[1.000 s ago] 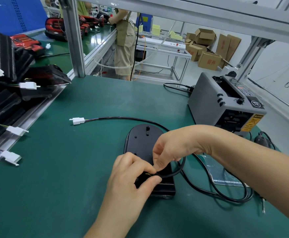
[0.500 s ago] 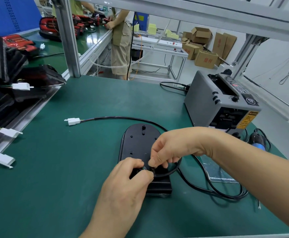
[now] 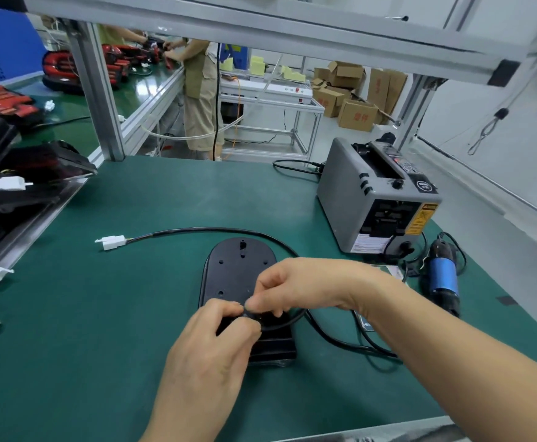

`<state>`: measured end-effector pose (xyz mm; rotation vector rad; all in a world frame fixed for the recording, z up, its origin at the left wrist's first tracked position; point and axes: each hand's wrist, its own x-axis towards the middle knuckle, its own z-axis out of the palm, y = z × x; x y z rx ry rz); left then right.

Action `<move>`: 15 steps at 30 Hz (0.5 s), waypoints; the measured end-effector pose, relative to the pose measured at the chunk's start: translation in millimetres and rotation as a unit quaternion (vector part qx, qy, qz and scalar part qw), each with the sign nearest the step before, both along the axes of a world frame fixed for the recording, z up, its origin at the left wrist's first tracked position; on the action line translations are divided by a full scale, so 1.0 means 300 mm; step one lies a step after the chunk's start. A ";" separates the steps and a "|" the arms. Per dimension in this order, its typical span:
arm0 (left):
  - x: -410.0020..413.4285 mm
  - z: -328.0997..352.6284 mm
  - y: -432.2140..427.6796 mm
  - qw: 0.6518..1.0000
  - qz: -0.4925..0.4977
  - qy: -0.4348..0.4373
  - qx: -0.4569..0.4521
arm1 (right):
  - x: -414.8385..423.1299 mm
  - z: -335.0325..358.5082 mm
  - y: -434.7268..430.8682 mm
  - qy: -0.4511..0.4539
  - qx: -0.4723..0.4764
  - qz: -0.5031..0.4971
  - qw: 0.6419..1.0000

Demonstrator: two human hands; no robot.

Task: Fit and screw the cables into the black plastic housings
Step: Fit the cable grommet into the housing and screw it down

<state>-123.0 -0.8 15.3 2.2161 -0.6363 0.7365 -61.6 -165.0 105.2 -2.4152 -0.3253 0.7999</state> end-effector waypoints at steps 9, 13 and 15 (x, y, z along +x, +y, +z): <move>-0.005 0.005 -0.004 1.000 0.010 0.010 0.009 | -0.031 -0.015 0.003 -0.023 0.034 -0.038 0.998; -0.004 0.007 -0.005 1.000 0.013 0.010 0.012 | -0.050 -0.033 -0.005 -0.046 0.052 -0.065 0.995; -0.003 0.005 -0.003 1.000 0.011 0.013 0.008 | -0.063 -0.029 -0.026 -0.078 0.068 -0.104 0.989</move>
